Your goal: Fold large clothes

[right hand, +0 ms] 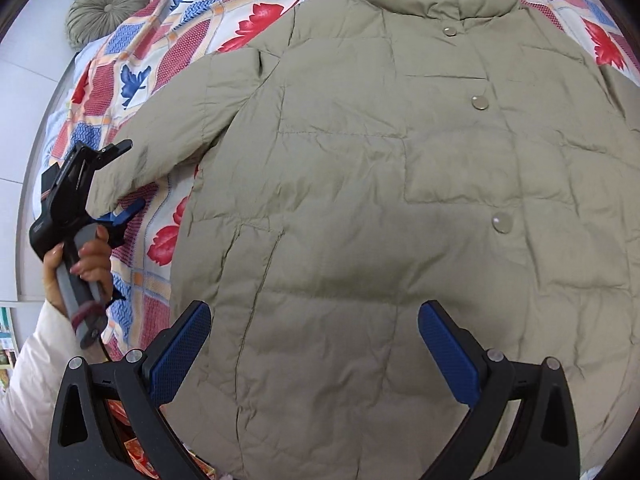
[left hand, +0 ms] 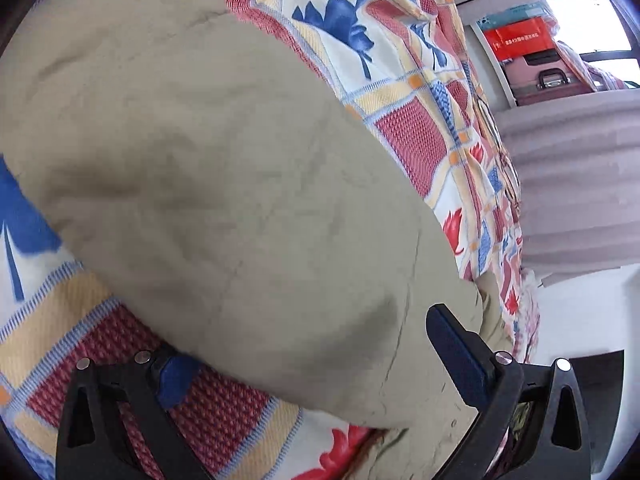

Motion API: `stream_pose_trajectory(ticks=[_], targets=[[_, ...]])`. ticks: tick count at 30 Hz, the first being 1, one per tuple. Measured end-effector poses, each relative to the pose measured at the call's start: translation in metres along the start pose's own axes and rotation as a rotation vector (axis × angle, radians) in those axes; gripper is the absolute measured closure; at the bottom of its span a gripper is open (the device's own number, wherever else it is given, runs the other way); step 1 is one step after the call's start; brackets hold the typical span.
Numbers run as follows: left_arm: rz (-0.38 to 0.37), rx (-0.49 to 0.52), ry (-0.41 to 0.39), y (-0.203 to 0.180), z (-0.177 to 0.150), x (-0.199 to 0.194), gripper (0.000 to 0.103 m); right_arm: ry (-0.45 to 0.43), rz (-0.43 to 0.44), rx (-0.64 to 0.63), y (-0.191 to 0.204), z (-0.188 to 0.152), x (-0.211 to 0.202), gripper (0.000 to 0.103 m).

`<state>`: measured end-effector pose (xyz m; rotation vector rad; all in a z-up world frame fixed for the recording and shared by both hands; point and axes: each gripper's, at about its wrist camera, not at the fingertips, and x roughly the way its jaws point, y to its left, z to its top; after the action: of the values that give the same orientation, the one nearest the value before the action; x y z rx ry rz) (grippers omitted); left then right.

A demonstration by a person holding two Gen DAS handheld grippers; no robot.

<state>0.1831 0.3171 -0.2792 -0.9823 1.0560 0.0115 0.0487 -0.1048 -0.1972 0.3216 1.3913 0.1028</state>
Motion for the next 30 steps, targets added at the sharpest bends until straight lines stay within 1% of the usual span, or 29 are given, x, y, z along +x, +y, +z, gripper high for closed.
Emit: stream_pose_trajectory(ticks=[3,5,6,7,8,9,10,11,12,13,14,15,16,20,23,24,27,30], targets=[[0.051,0.028,-0.058,-0.001,0.025,-0.005,0.002,-0.027,0.029,0.004,0.001,0.009,0.004,0.000],[0.107,0.043,-0.078,0.001,0.042,-0.003,0.023,-0.051,0.040,0.013,0.002,0.016,0.004,0.000],[0.132,0.047,-0.073,0.002,0.050,0.000,0.031,-0.066,0.048,0.020,0.003,0.020,0.004,0.000],[0.150,0.056,-0.068,0.002,0.056,0.005,0.052,-0.078,0.054,0.028,0.004,0.024,0.004,0.000],[0.152,0.068,-0.062,0.002,0.061,0.006,0.078,-0.091,0.061,0.036,0.005,0.030,0.004,0.000],[0.151,0.083,-0.055,0.001,0.064,0.007,0.089,-0.101,0.071,0.042,0.007,0.036,0.005,0.000],[0.161,0.097,-0.057,-0.004,0.067,0.006,0.092,-0.109,0.080,0.047,0.010,0.043,0.007,0.002],[0.176,0.116,-0.074,-0.008,0.066,0.001,0.096,-0.115,0.084,0.048,0.012,0.050,0.009,0.008],[0.188,0.149,-0.092,-0.016,0.066,-0.005,0.096,-0.120,0.083,0.044,0.016,0.057,0.011,0.013],[0.196,0.185,-0.113,-0.026,0.064,-0.013,0.096,-0.119,0.077,0.037,0.020,0.065,0.015,0.035],[0.198,0.219,-0.131,-0.031,0.058,-0.024,0.096,-0.112,0.073,0.034,0.023,0.072,0.020,0.065],[0.198,0.253,-0.149,-0.041,0.056,-0.033,0.096,-0.102,0.084,0.039,0.024,0.079,0.026,0.076],[0.191,0.299,-0.174,-0.051,0.052,-0.044,0.096,-0.103,0.114,0.056,0.027,0.088,0.032,0.085],[0.167,0.463,-0.233,-0.099,0.028,-0.083,0.096,-0.152,0.223,0.064,0.040,0.116,0.049,0.086],[0.147,0.593,-0.250,-0.144,0.005,-0.094,0.096,-0.151,0.294,0.064,0.053,0.130,0.070,0.086],[0.129,0.634,-0.240,-0.158,-0.003,-0.094,0.096,-0.133,0.317,0.069,0.058,0.133,0.080,0.086],[0.078,0.737,-0.193,-0.200,-0.034,-0.083,0.096,-0.076,0.335,0.088,0.065,0.131,0.109,0.086],[0.017,0.822,-0.150,-0.242,-0.070,-0.063,0.096,-0.061,0.330,0.103,0.068,0.128,0.122,0.086]])
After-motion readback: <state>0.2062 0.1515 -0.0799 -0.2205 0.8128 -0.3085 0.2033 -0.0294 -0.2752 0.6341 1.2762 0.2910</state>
